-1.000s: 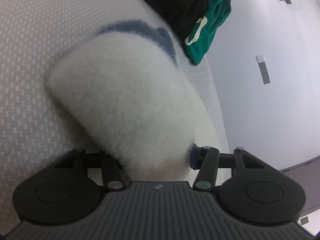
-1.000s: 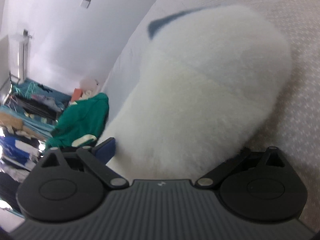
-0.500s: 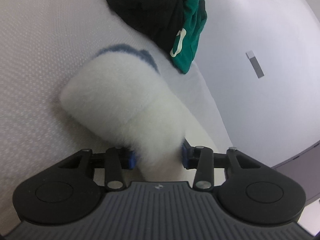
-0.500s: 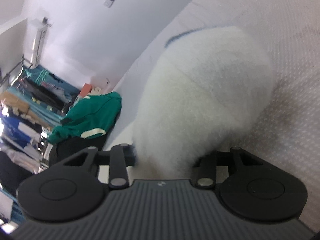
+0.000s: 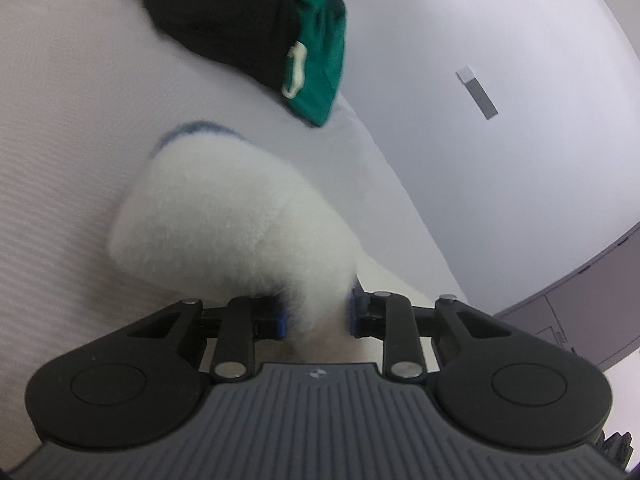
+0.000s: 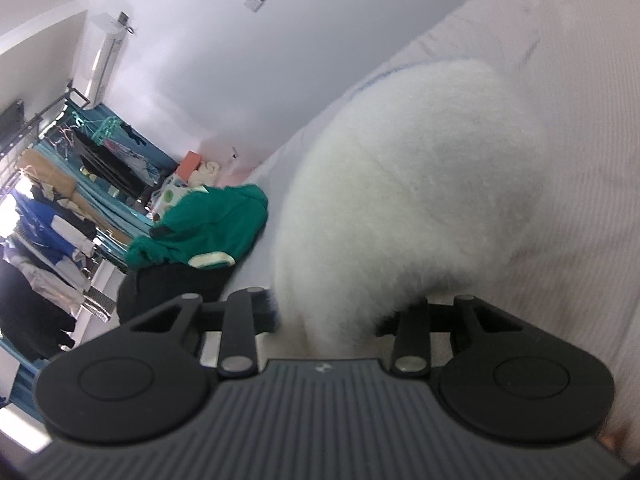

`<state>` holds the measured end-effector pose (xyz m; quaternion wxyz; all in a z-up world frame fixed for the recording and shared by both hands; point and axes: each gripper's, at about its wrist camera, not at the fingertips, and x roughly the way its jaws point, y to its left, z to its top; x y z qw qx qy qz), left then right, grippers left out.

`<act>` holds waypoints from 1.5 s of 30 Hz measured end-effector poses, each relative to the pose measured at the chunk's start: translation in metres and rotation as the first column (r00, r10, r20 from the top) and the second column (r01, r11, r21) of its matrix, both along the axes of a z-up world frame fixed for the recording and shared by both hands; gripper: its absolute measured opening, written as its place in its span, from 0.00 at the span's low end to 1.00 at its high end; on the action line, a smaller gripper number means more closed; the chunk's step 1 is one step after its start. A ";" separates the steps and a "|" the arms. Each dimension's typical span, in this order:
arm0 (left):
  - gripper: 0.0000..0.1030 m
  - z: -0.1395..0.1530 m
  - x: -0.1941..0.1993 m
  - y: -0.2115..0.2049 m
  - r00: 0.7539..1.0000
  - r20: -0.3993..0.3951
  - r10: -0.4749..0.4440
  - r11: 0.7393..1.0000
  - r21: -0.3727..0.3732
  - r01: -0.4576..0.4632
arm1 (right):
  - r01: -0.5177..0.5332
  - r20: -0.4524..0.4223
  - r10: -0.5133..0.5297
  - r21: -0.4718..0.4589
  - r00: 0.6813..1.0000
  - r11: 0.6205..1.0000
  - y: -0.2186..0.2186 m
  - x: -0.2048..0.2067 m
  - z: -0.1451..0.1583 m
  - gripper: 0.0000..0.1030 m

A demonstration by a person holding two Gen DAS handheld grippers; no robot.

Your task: Fold large clothes

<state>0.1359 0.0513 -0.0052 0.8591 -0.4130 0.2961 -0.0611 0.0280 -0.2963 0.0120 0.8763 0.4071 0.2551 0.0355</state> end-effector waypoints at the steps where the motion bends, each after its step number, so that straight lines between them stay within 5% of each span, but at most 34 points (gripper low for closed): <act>1: 0.29 0.004 0.003 -0.005 1.000 -0.008 -0.006 1.000 -0.013 0.006 | 0.001 0.006 -0.001 0.001 1.000 1.000 -0.004 0.003 0.008 0.39; 8: 0.29 0.046 0.059 -0.064 0.996 -0.062 -0.071 0.996 -0.056 0.067 | 0.014 0.082 -0.011 -0.035 0.997 0.999 -0.048 0.021 0.056 0.39; 15: 0.29 0.105 0.137 -0.151 0.986 -0.009 -0.165 0.986 0.007 0.165 | 0.063 0.107 -0.058 -0.044 0.993 0.997 -0.115 0.053 0.086 0.39; 22: 0.29 0.128 0.231 -0.244 0.960 -0.010 -0.281 0.958 0.047 0.281 | 0.170 0.161 -0.162 -0.038 0.974 0.985 -0.178 0.085 0.094 0.39; 28: 0.29 0.114 0.294 -0.309 0.938 0.005 -0.345 0.935 0.086 0.344 | 0.249 0.206 -0.243 -0.003 0.948 0.968 -0.223 0.109 0.065 0.39; 34: 0.29 0.066 0.326 -0.341 0.903 0.006 -0.429 0.891 0.166 0.423 | 0.284 0.164 -0.285 0.031 0.944 0.958 -0.247 0.113 0.000 0.39; 41: 0.29 0.009 0.321 -0.340 0.854 0.002 -0.520 0.834 0.219 0.507 | 0.312 0.041 -0.316 0.088 0.948 0.946 -0.256 0.088 -0.070 0.39; 45: 0.30 -0.003 0.313 -0.337 0.846 0.018 -0.533 0.822 0.250 0.512 | 0.305 0.057 -0.312 0.112 0.948 0.946 -0.257 0.067 -0.089 0.39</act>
